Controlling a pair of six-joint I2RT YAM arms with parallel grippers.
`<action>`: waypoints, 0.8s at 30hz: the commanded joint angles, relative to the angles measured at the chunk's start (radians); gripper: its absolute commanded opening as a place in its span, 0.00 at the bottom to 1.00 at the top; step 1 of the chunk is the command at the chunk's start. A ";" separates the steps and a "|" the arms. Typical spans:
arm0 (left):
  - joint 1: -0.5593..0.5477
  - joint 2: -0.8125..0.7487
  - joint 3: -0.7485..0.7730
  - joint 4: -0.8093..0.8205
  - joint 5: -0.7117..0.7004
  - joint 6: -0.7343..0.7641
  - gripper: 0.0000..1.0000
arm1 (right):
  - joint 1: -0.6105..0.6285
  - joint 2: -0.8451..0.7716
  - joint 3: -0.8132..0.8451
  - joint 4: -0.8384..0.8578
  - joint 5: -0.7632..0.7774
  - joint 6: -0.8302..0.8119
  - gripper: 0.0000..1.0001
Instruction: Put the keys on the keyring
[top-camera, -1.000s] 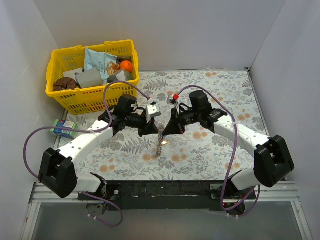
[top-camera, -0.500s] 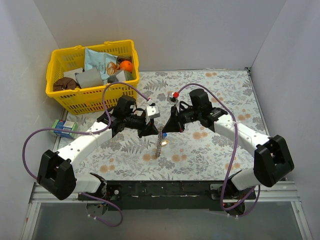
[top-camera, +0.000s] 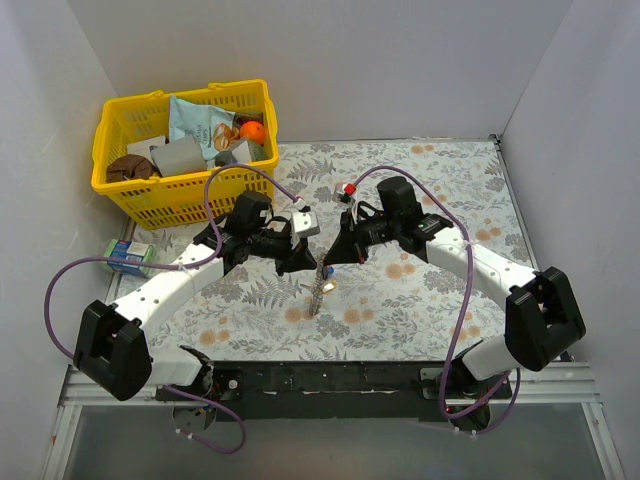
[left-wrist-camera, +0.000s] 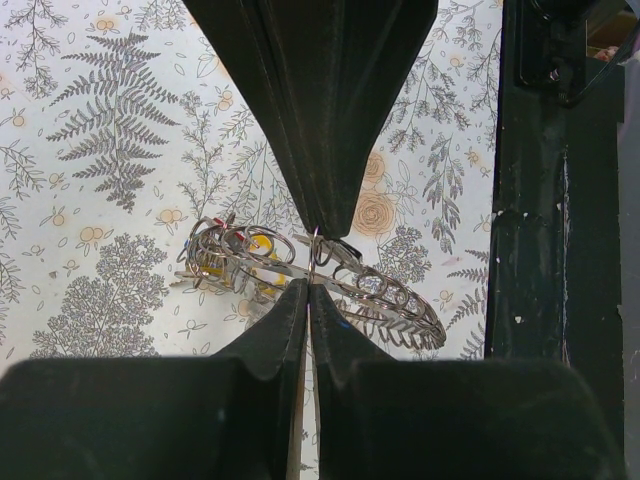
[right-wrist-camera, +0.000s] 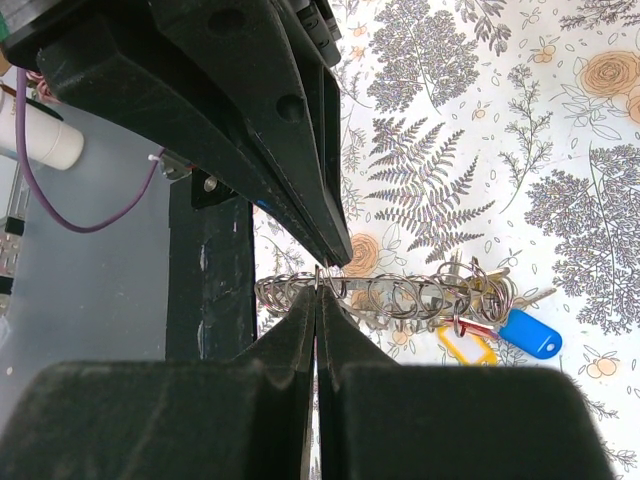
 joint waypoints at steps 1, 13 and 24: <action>-0.004 -0.052 -0.001 0.037 0.044 0.010 0.00 | 0.008 0.001 0.045 0.012 -0.018 -0.012 0.01; -0.004 -0.066 -0.005 0.037 0.044 0.010 0.00 | 0.013 0.021 0.050 -0.001 0.006 -0.021 0.01; -0.004 -0.066 0.001 0.037 0.045 0.019 0.00 | 0.013 0.011 0.036 -0.025 0.020 -0.049 0.01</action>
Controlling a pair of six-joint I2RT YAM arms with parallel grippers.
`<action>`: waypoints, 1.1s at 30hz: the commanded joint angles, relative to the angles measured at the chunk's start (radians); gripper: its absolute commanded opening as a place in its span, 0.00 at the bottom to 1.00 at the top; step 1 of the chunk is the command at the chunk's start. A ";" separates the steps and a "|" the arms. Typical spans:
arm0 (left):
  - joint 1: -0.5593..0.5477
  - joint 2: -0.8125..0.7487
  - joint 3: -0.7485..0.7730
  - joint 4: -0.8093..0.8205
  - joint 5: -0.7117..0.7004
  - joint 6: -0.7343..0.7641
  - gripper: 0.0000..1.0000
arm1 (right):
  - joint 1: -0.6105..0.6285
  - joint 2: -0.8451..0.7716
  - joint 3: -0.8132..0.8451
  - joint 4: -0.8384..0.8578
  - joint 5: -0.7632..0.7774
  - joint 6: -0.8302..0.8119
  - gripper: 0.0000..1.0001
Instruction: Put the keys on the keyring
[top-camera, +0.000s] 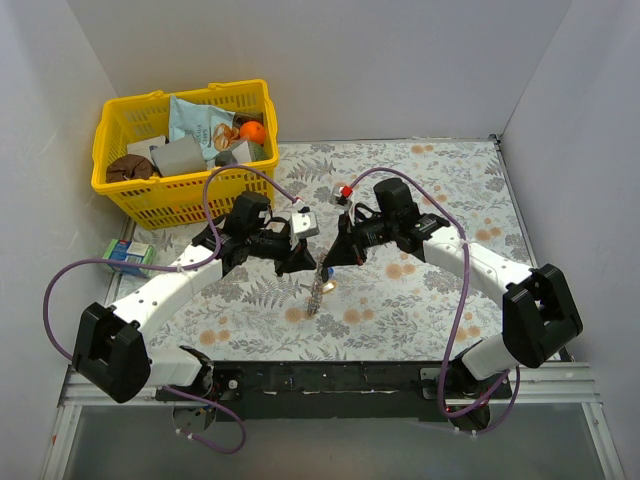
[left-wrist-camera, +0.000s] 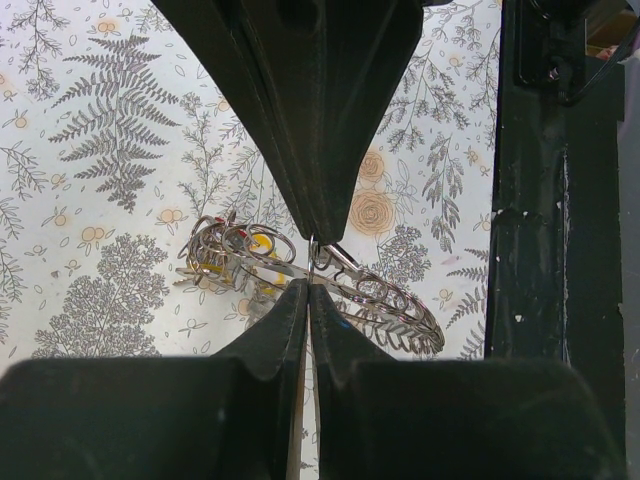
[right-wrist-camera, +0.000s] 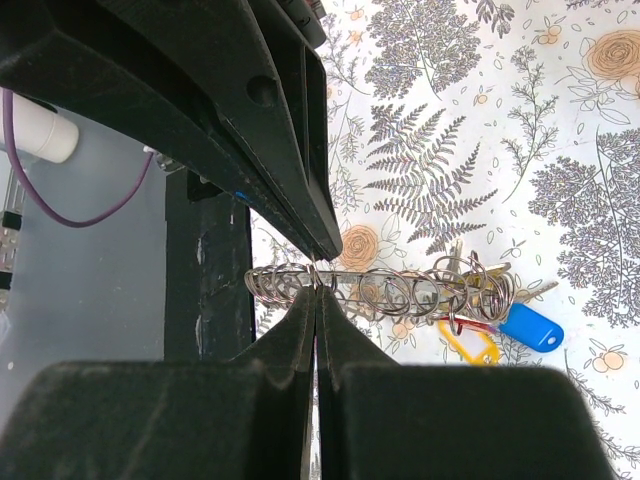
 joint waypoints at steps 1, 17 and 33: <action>-0.005 -0.053 0.008 0.036 0.045 0.016 0.00 | 0.005 -0.009 0.026 -0.001 0.008 -0.037 0.01; -0.005 -0.058 0.019 0.040 0.056 0.019 0.00 | 0.003 -0.015 0.003 -0.023 0.013 -0.061 0.01; -0.005 -0.084 0.010 0.085 0.056 -0.001 0.00 | 0.005 -0.047 -0.007 -0.052 0.042 -0.106 0.18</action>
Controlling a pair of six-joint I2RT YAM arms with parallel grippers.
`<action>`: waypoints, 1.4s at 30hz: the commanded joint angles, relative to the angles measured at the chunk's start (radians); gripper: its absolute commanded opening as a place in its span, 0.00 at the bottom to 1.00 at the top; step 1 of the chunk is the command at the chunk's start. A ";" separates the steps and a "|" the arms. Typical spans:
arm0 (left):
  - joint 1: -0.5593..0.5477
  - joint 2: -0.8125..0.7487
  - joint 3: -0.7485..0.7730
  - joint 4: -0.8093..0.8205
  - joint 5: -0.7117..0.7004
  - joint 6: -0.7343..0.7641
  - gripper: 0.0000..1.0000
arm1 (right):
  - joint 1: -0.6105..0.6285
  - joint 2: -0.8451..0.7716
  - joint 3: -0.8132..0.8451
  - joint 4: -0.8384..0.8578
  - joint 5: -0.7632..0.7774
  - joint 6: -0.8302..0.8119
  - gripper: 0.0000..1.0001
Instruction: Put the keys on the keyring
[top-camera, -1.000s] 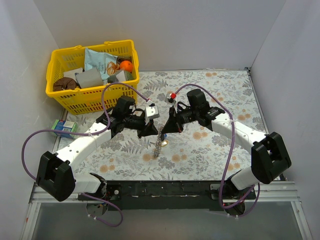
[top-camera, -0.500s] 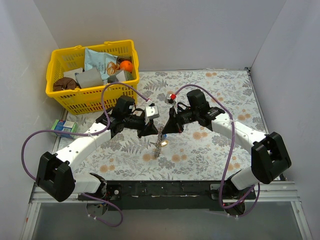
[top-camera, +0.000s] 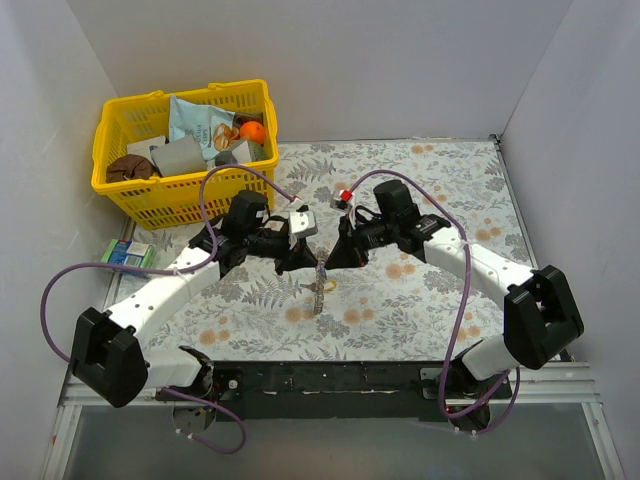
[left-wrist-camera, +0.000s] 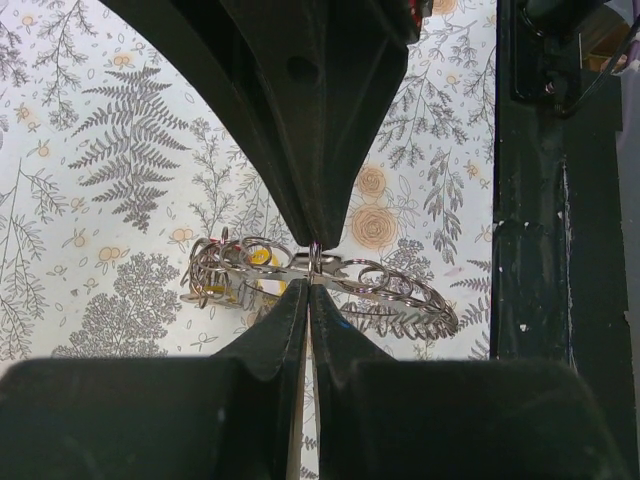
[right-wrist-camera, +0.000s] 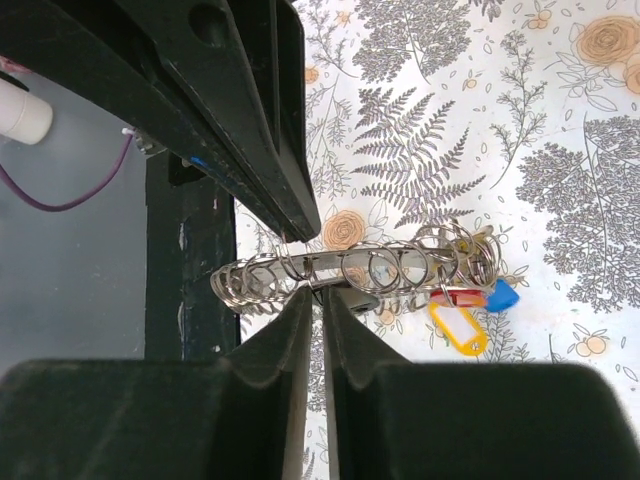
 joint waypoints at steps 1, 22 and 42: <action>-0.003 -0.063 0.006 0.063 0.045 -0.006 0.00 | 0.005 -0.060 -0.008 0.005 0.032 -0.037 0.23; -0.004 -0.078 0.011 0.068 0.093 -0.020 0.00 | 0.005 -0.168 -0.063 0.149 -0.026 -0.020 0.73; -0.004 -0.082 -0.009 0.085 0.123 -0.025 0.00 | 0.005 -0.153 -0.043 0.175 -0.057 0.012 0.61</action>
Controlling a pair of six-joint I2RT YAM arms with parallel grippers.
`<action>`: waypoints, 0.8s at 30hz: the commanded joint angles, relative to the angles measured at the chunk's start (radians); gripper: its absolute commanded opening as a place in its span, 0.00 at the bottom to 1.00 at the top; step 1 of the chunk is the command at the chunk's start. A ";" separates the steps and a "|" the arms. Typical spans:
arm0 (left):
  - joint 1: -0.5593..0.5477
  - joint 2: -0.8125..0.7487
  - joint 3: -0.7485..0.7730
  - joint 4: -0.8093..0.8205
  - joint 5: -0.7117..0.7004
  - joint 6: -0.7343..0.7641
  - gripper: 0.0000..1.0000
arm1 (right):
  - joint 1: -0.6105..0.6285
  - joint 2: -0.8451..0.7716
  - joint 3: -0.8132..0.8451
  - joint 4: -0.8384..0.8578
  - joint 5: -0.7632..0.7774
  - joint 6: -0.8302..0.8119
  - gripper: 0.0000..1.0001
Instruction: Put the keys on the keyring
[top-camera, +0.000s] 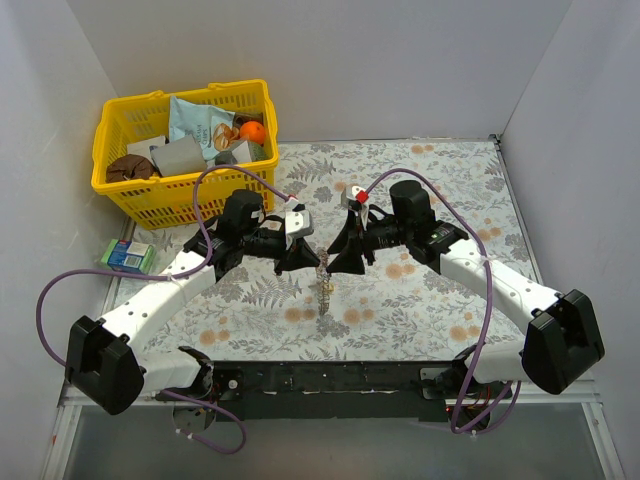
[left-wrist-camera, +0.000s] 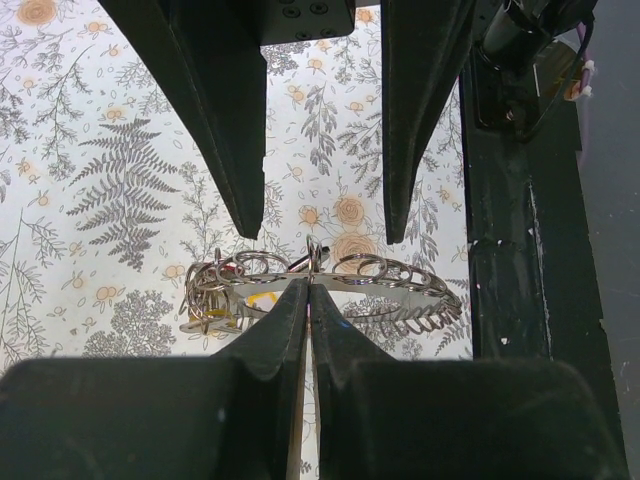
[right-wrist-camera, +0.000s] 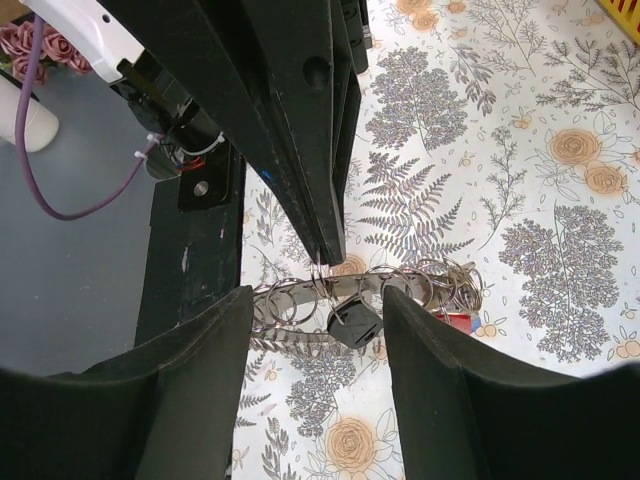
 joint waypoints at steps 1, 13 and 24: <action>-0.004 -0.037 0.000 0.039 0.058 0.002 0.00 | 0.004 -0.003 0.022 0.044 -0.032 0.005 0.61; -0.004 -0.052 -0.003 0.041 0.111 0.016 0.00 | 0.003 -0.017 -0.013 0.117 -0.110 0.005 0.53; -0.003 -0.068 0.000 0.049 0.117 0.013 0.00 | 0.001 0.006 -0.007 0.116 -0.130 0.016 0.37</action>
